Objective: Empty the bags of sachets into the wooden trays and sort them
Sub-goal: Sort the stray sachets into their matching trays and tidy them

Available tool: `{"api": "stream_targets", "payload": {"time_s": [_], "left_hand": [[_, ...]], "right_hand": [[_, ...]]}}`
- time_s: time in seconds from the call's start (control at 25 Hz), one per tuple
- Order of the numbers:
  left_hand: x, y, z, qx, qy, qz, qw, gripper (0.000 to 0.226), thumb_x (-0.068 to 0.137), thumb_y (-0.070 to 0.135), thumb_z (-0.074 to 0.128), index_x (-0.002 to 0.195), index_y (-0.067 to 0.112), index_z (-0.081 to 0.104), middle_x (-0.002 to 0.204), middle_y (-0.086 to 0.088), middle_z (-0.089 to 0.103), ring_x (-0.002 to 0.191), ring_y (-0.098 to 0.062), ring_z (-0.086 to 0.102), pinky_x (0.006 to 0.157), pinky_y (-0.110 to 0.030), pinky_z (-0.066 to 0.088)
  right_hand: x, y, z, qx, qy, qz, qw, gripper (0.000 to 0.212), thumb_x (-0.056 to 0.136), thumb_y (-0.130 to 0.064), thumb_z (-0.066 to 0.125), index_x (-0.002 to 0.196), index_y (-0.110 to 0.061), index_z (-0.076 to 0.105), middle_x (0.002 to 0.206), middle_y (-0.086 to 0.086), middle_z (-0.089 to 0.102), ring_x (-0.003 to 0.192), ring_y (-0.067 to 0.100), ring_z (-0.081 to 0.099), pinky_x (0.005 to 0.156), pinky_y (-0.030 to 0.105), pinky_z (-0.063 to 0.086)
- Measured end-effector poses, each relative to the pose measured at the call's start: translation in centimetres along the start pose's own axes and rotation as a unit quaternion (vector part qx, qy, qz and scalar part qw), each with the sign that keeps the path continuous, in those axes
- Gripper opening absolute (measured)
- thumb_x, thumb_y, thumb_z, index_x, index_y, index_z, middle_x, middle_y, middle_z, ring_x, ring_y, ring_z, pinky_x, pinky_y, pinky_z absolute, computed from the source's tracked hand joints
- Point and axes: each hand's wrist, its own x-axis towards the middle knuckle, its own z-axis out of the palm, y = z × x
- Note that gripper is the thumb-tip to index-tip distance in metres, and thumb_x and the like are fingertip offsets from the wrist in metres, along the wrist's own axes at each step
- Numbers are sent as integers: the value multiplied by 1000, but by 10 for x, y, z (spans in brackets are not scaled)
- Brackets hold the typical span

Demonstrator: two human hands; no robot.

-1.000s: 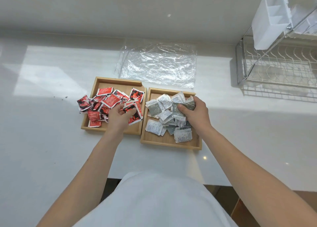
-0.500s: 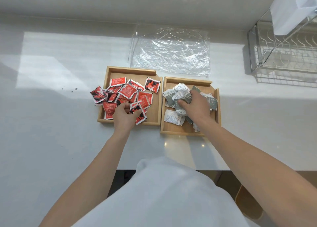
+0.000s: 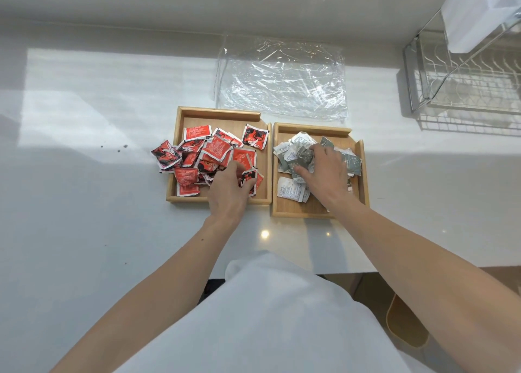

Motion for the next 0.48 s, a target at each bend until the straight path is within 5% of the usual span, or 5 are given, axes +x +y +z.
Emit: {"api": "stream_targets", "payload": {"time_s": [0.2, 0.48], "left_hand": [[-2, -4, 3, -3, -7, 26, 1000, 24, 87, 31, 71, 103, 18, 58, 96, 4, 67, 87, -15, 60, 73, -33, 51], [-4, -16, 3, 12, -18, 122, 992, 28, 89, 5, 60, 117, 10, 62, 115, -4, 63, 107, -21, 56, 83, -39, 52]], "right_hand": [[-5, 5, 1, 20, 18, -37, 999, 50, 90, -30, 65, 133, -12, 48, 116, 13, 54, 112, 31, 49, 92, 41, 44], [-5, 7, 6, -51, -4, -36, 998, 52, 95, -35, 56, 137, -7, 43, 125, 18, 51, 116, 33, 47, 92, 42, 45]]}}
